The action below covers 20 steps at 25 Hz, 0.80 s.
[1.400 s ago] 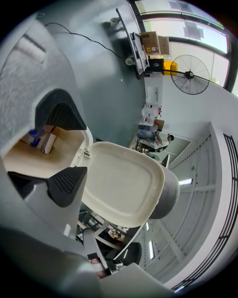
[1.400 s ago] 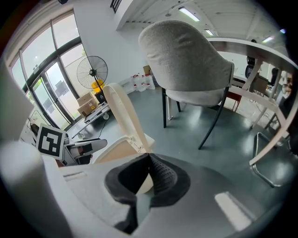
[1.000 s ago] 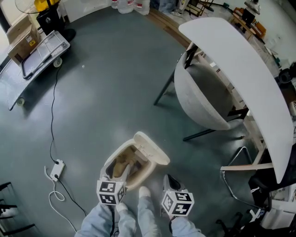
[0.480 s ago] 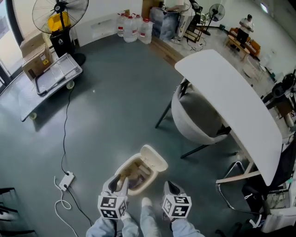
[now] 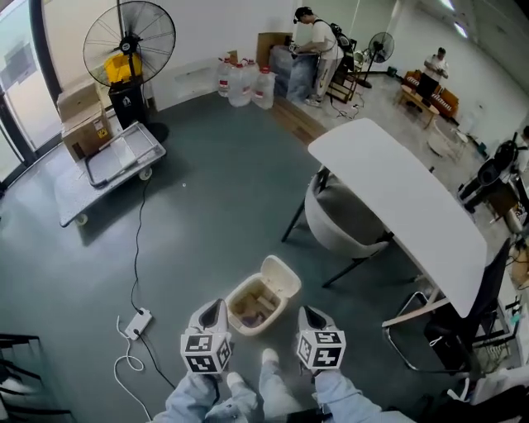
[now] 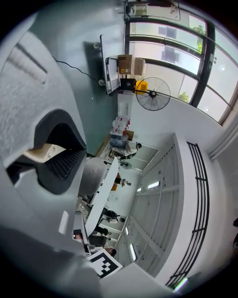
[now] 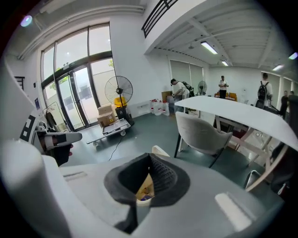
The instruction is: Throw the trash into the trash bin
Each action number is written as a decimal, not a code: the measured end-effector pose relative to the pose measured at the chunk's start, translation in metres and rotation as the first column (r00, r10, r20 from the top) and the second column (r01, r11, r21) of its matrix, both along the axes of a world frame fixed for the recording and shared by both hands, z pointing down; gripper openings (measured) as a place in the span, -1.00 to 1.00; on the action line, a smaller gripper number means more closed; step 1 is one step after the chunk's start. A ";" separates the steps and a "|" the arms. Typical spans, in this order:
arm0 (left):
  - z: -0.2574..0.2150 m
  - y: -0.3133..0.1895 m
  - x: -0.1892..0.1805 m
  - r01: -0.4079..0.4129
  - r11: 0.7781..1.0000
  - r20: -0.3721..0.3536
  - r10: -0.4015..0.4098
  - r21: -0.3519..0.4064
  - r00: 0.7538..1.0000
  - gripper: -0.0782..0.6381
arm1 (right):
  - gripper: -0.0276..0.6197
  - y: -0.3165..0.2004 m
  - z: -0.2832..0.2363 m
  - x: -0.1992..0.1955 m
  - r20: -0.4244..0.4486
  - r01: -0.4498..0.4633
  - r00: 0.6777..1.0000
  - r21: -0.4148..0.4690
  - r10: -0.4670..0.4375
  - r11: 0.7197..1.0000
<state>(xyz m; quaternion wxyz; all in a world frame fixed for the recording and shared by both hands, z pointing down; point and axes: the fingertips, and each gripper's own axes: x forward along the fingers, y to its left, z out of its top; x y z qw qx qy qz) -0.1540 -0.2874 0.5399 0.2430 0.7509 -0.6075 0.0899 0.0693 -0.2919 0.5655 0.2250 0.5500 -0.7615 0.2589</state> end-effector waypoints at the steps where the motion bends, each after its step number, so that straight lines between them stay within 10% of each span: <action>1: -0.011 0.005 -0.001 0.003 1.000 -0.002 -0.003 0.003 1.000 -0.76 | -0.91 0.003 -0.010 -0.002 0.005 -0.002 1.000 0.009 0.002 1.000; 20: -0.113 0.004 -0.035 0.110 0.986 0.021 -0.113 0.127 0.993 -0.76 | -0.91 -0.022 -0.121 0.039 0.079 -0.088 0.994 0.161 0.076 0.983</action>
